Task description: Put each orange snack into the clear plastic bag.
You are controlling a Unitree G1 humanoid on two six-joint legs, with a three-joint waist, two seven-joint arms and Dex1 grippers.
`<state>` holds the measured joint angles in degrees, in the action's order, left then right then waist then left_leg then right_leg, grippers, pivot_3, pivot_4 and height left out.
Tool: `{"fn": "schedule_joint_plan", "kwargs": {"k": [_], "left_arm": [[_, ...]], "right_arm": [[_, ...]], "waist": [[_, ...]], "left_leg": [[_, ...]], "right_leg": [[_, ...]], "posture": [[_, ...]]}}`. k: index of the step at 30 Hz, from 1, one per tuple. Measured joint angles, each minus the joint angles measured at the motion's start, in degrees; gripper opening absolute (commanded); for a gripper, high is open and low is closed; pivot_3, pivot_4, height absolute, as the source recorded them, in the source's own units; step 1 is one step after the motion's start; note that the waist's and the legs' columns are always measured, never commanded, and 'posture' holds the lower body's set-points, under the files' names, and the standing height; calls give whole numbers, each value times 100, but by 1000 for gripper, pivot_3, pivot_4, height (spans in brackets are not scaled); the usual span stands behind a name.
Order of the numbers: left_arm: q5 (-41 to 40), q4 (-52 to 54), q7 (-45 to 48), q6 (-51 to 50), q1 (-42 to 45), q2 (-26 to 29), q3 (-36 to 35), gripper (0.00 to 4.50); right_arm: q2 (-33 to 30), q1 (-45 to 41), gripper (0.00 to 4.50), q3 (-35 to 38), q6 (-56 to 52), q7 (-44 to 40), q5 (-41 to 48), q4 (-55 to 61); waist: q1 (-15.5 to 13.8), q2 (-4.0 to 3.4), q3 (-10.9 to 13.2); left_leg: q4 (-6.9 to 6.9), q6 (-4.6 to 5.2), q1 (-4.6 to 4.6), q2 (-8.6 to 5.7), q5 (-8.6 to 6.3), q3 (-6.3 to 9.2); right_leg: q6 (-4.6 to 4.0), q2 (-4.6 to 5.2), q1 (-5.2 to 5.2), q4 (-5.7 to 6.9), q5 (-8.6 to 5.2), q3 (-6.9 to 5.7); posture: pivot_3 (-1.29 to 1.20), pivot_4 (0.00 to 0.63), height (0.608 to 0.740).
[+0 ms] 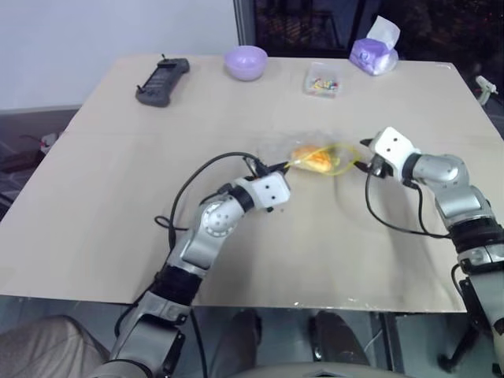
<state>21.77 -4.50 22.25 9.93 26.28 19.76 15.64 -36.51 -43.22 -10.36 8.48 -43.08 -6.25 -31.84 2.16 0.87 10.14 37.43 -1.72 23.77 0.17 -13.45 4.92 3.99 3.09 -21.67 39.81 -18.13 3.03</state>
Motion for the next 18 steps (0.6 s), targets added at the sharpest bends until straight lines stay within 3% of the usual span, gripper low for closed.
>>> {"fn": "schedule_joint_plan", "kwargs": {"k": [2,4,5,13,18], "left_arm": [[0,0,-5,0,0,0,0,0],[0,0,-9,0,0,-2,0,0],[0,0,-14,0,0,-4,0,0],[-1,-82,-117,-2,61,-7,-6,0],[-62,-419,-424,-19,728,-1,-393,0]], "right_arm": [[-1,0,1309,0,111,-22,-30,-63],[-1,0,328,0,173,-39,-33,-65],[-2,1,90,0,188,-47,-34,-65],[-9,34,90,3,235,-36,-86,-65],[-40,-301,90,138,489,393,-193,-93]], "waist": [[6,0,0],[11,0,0],[14,0,0],[18,0,0],[23,-1,0]], "left_leg": [[0,0,0,0,0,-1],[0,0,-1,0,0,0],[0,0,-1,1,0,0],[0,0,-2,1,0,-1],[0,0,-2,0,0,-2]], "right_leg": [[0,0,0,0,0,1],[0,-1,0,1,0,1],[0,-1,0,2,0,1],[0,-1,0,3,0,1],[0,-1,0,0,0,2]], "posture": [[0,150,740],[0,150,740],[0,150,740],[0,150,740],[0,150,740]]}}
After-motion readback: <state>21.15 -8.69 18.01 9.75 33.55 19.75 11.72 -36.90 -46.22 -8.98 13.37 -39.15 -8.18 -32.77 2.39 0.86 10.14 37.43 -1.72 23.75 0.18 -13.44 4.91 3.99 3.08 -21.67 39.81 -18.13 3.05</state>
